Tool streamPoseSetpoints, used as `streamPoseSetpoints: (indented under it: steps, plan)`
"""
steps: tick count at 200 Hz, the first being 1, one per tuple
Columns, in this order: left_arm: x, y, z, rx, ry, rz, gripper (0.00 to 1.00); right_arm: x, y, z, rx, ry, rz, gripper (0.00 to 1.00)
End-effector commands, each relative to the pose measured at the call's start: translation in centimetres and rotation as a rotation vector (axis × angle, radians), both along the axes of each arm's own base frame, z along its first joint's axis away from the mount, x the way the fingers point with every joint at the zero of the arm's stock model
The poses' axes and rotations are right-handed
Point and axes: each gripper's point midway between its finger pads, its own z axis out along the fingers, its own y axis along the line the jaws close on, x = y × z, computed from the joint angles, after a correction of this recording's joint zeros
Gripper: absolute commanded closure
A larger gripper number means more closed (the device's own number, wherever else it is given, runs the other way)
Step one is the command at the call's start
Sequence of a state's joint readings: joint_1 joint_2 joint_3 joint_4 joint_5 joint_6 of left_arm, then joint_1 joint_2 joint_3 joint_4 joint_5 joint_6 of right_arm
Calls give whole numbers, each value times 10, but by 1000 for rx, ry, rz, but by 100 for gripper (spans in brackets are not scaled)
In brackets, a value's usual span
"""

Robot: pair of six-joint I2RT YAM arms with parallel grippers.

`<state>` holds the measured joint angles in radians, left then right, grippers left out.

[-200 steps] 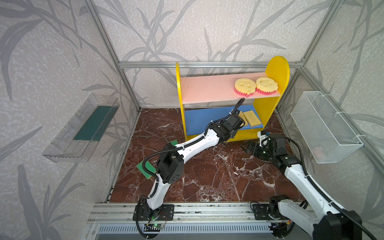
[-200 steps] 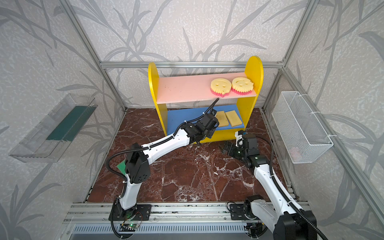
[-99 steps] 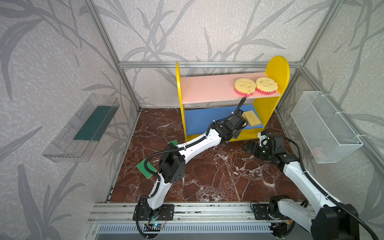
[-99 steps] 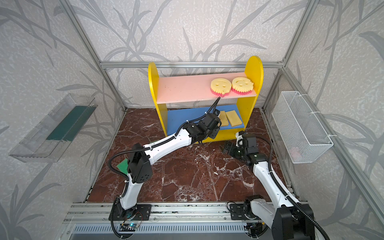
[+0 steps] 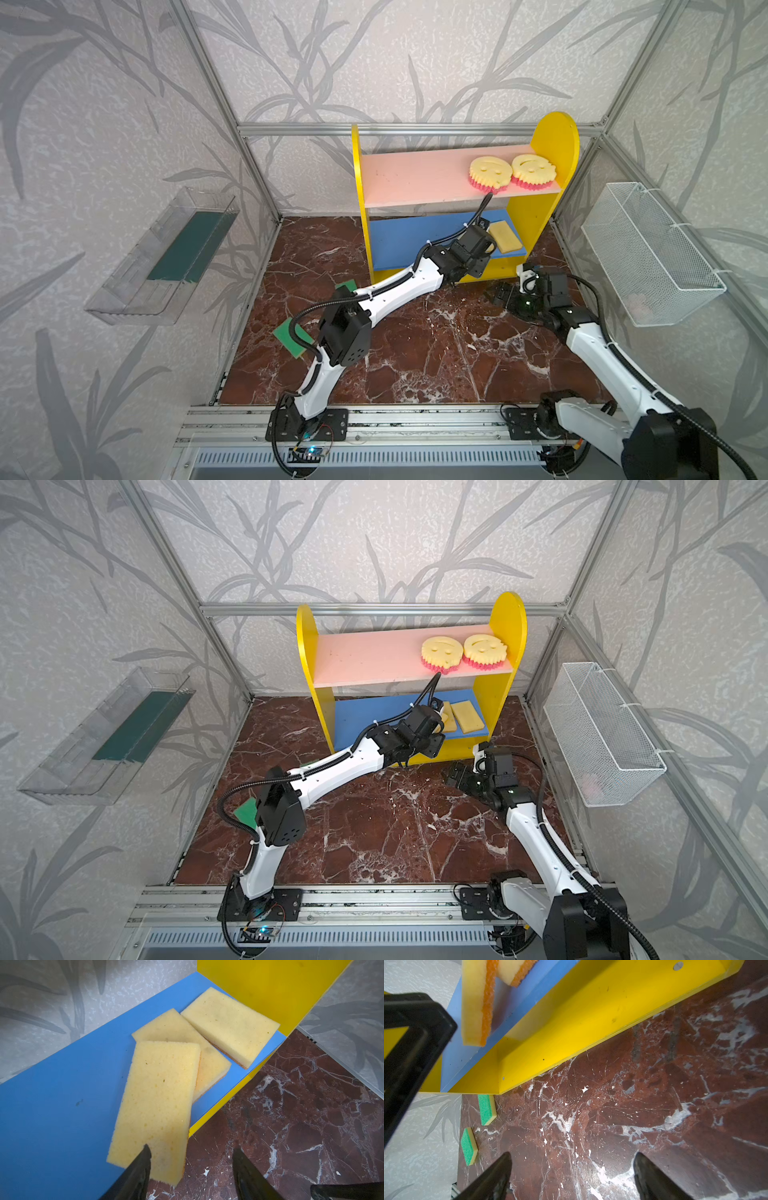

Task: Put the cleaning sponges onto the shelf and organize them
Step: 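Open the left gripper on the blue shelf and withdraw it toward the table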

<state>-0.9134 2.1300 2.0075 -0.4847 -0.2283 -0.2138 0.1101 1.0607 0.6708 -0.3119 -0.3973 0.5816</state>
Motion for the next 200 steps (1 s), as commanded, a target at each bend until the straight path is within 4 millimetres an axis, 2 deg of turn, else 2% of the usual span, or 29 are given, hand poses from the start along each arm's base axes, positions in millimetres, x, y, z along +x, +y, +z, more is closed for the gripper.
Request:
streamPoseSetpoints:
  steps: [1, 21, 30, 41, 76, 80, 88, 126, 140, 180, 200]
  plan:
    - [0, 3, 12, -39, -4, 0, 36, 1, 2, 2, 14, 4, 7, 15]
    - [-5, 6, 18, -65, -1, -5, 35, 1, 6, 7, 41, -6, 21, 18]
    - [-9, 8, 18, -73, 6, -10, 30, 1, 9, 10, 58, -16, 32, 18]
    - [-15, 11, 17, -80, 12, -14, 29, 2, 13, 16, 81, -30, 46, 16]
    - [-31, 39, 18, -113, 2, 24, 28, 5, 16, 31, 136, -75, 26, 15]
    - [-34, 43, 19, -118, 1, 26, 25, 6, 16, 33, 143, -80, 23, 15]
    - [-39, 50, 22, -131, -5, 34, 22, 9, 17, 37, 159, -100, 16, 17]
    - [-68, 90, 26, -155, -8, 57, 22, 24, 22, 53, 228, -145, -1, 33]
    - [-78, 109, 17, -143, 4, 75, 22, 30, 26, 57, 262, -148, 5, 36]
    - [-110, 163, -16, -165, 40, 167, 22, 51, 37, 63, 338, -159, 29, 37]
    - [-122, 183, -34, -157, 56, 203, 22, 61, 43, 65, 358, -172, 46, 32]
